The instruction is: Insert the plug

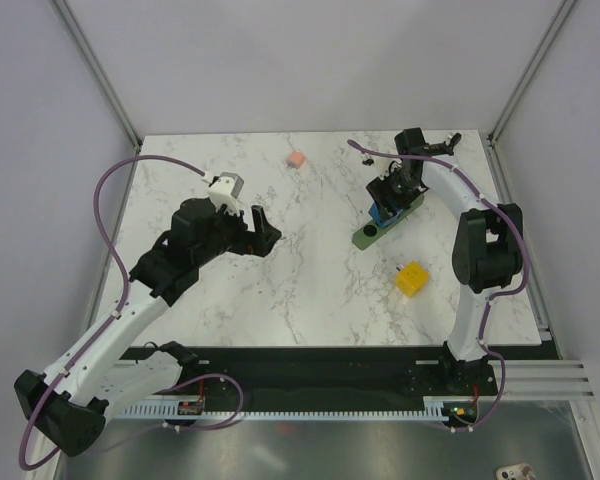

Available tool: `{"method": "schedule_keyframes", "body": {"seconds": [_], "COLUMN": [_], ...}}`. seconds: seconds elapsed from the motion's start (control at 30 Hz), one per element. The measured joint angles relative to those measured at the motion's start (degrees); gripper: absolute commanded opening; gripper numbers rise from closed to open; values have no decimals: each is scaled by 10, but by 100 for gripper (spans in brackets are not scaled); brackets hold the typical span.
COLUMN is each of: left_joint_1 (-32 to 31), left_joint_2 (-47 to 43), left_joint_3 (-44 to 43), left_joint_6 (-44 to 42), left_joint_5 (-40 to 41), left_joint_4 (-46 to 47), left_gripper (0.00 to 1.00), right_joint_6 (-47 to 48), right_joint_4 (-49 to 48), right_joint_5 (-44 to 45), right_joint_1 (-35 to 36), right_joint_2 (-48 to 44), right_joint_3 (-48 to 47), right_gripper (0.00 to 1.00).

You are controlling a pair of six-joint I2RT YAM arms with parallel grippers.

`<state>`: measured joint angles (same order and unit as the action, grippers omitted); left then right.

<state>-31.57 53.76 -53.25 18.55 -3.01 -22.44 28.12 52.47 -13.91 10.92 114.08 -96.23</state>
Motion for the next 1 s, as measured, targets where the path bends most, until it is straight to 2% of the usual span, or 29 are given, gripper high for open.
{"method": "schedule_keyframes", "body": {"seconds": [1.0], "left_joint_1": [0], "left_joint_2": [-2], "left_joint_3": [0], "left_joint_6": [0], "left_joint_5": [4], "left_joint_4": [0], "left_gripper": [100], "right_joint_6": [-19], "right_joint_4": [29], "right_joint_5": [19], "right_joint_1": [1], "right_joint_2": [2], "right_joint_3": [-27], "right_gripper": [0]}}
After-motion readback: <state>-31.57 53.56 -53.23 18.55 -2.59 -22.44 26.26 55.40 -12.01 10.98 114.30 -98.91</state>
